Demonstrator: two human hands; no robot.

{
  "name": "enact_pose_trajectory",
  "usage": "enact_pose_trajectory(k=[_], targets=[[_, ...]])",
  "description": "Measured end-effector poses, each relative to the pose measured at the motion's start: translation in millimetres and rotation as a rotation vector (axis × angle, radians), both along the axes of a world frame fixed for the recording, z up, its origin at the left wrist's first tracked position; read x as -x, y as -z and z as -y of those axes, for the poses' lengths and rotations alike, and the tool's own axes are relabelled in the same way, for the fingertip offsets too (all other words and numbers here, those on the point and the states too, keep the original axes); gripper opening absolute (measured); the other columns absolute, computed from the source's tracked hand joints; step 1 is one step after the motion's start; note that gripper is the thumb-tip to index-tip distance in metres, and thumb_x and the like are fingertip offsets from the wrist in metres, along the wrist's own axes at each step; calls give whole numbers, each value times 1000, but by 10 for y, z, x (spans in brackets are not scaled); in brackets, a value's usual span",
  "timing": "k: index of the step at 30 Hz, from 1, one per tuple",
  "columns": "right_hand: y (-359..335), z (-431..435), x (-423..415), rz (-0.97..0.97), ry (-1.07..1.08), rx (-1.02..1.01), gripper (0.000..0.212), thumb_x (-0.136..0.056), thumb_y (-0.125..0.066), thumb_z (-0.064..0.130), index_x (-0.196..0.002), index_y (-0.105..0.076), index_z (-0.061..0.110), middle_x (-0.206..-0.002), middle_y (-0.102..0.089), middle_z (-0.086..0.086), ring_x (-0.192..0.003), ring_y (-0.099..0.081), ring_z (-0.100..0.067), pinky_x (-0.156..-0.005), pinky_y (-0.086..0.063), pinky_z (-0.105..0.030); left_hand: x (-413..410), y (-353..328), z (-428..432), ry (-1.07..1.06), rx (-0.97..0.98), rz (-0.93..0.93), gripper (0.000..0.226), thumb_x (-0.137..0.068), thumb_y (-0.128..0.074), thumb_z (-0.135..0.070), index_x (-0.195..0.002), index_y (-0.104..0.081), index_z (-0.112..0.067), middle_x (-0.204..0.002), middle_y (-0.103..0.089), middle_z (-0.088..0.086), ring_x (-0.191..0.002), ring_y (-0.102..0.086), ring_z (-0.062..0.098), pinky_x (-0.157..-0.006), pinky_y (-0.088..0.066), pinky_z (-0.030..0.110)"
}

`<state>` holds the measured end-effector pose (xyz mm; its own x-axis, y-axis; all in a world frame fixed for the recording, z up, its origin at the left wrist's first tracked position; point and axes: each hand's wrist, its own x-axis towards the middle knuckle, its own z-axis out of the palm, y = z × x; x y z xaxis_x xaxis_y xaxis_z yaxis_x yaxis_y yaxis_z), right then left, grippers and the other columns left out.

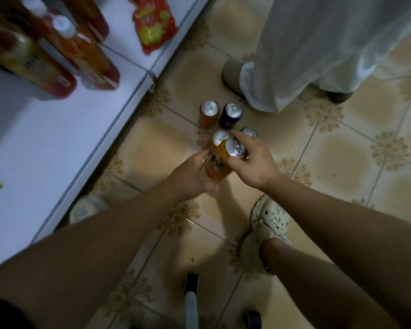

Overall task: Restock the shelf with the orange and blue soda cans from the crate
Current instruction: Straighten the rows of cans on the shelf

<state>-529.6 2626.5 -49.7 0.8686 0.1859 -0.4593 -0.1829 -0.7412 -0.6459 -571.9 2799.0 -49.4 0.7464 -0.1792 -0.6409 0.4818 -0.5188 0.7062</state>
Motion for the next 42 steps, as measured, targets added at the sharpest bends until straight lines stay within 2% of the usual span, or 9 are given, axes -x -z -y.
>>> enact_pose_trajectory(k=[3,10,13,17,21,25,32,38,42], targets=[[-542,-141,65,67,130,-184,83,-65,-61,54,-142,-41,29,-134,-53,1,-120,-53,-16,-102,-46,-39,92,-389,-42,-123,112,85,74,-72,-78,-3,-129,-38,-28,-108,-53,-23,-104,-53,-11,-74,-35,-2],[-1803,-533,193,178,377,-445,74,-73,-73,44,-139,-45,26,-125,-59,1,-109,-62,-18,-94,-53,-47,214,-1592,-277,-348,107,344,64,-72,-79,-10,-121,-44,-31,-100,-55,-21,-98,-57,3,-95,-49,32],[-2316,-878,321,236,318,-567,56,-72,-79,37,-123,-55,29,-112,-66,0,-99,-66,-14,-88,-56,-43,307,-2152,-436,-388,31,516,65,-66,-81,-25,-124,-50,-28,-111,-57,-6,-101,-60,11,-91,-52,34],[-3045,-1373,425,277,164,-625,83,-59,-80,47,-133,-46,34,-120,-60,2,-104,-63,-15,-89,-56,-41,568,-2821,-777,-431,-4,610,71,-61,-78,-41,-126,-50,-33,-115,-56,-2,-100,-61,12,-86,-54,31],[-3741,-1815,608,330,16,-707,78,-67,-78,45,-136,-47,26,-118,-62,3,-103,-63,-14,-88,-57,-40,953,-3520,-1208,-556,119,625,56,-76,-77,-20,-122,-47,-29,-102,-63,-12,-88,-62,4,-70,-55,21],[-4363,-2303,906,355,-233,-751,68,-75,-80,25,-133,-44,28,-107,-64,6,-98,-65,-11,-84,-57,-34,1370,-4096,-1633,-711,-10,796,57,-75,-77,-10,-123,-48,-22,-100,-62,-10,-95,-62,10,-88,-53,33],[-5145,-3104,1565,433,-503,-764,65,-76,-79,26,-129,-42,32,-99,-54,17,-98,-59,-10,-84,-56,-33,2211,-4742,-2325,-820,-218,897,68,-77,-77,-20,-134,-40,-28,-103,-56,-17,-91,-56,-3,-73,-43,12],[-5344,-3813,2142,343,-699,-830,75,-78,-78,23,-140,-35,30,-119,-53,8,-109,-55,-14,-90,-50,-36,3075,-4944,-2940,-861,-587,757,82,-74,-77,-38,-143,-34,-26,-143,-44,-4,-132,-41,16,-99,-36,28],[-5335,-4265,2493,269,-800,-830,80,-78,-77,19,-143,-32,29,-130,-50,4,-120,-51,-19,-101,-46,-45,3729,-4936,-3346,-858,-881,550,91,-76,-70,-54,-149,-27,-20,-155,-28,2,-140,-30,19,-113,-28,34]])
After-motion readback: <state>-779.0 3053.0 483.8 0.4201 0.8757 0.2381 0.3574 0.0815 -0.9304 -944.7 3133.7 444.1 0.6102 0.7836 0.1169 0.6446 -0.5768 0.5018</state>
